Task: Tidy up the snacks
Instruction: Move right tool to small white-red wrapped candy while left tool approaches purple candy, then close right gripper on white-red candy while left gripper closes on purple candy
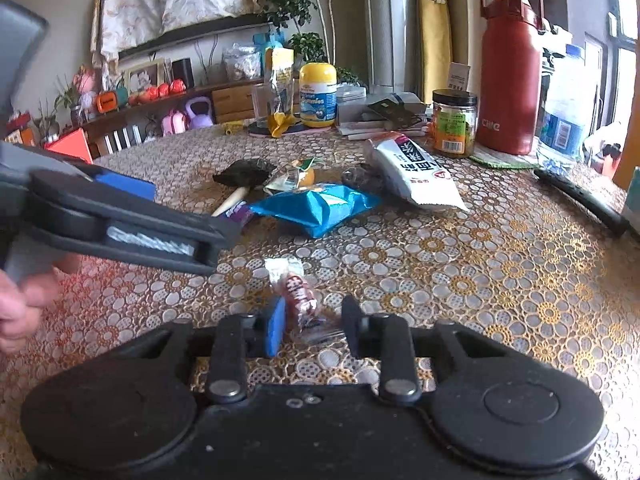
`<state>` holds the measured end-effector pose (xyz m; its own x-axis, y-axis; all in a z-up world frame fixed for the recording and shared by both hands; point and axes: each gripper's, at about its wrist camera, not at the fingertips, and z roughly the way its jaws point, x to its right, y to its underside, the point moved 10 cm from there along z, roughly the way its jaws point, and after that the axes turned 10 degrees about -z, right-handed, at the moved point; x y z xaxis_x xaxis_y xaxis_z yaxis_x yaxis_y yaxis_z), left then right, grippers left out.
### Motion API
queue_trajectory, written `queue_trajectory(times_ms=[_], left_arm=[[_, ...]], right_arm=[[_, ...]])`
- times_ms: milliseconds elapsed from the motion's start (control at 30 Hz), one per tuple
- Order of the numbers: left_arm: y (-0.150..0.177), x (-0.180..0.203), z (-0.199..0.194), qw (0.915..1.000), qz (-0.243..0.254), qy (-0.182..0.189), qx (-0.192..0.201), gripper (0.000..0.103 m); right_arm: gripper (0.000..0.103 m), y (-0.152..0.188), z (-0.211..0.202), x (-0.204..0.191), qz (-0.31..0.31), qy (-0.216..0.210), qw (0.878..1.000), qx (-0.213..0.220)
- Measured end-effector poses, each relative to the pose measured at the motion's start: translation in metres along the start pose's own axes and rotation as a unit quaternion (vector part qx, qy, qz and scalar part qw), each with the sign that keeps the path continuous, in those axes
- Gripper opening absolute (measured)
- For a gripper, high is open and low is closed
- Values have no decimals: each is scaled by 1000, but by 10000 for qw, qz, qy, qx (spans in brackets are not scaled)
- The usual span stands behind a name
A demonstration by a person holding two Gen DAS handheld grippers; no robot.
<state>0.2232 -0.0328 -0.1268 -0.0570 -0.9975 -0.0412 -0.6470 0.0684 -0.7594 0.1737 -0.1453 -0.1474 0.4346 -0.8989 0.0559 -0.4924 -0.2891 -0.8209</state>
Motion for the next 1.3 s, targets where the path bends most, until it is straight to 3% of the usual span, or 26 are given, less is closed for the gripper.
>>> queue_trajectory(times_ms=[100, 167, 267, 433, 700, 767, 1000, 1200, 1300], left_arm=[[-1, 7, 12, 9996, 276, -82, -3, 89], [-2, 10, 20, 9990, 426, -93, -5, 89], [-1, 11, 32, 9982, 572, -180, -88, 89], [-5, 11, 38, 9987, 497, -45, -66, 73], [-7, 22, 42, 9968, 789, 113, 10, 47], [-8, 24, 43, 9966, 807, 128, 48, 45], [-8, 19, 46, 9982, 490, 351, 67, 46], [-7, 4, 51, 9969, -438, 655, -66, 46], [-6, 5, 51, 9969, -489, 613, 14, 46]], right_arm=[[23, 2, -4, 4, 185, -27, 9998, 43], [9, 3, -6, 6, 293, -63, 9995, 81], [9, 3, -13, 6, 394, -137, 9990, 142], [7, 4, -13, 8, 488, -216, 9984, 164], [7, 8, -12, 7, 632, -307, 9974, 129], [9, 7, -12, 7, 649, -306, 9973, 140], [16, 5, -8, 9, 663, -279, 9974, 110], [20, 3, -4, 9, 589, -290, 9978, 106], [23, 1, -4, 7, 542, -307, 9980, 133]])
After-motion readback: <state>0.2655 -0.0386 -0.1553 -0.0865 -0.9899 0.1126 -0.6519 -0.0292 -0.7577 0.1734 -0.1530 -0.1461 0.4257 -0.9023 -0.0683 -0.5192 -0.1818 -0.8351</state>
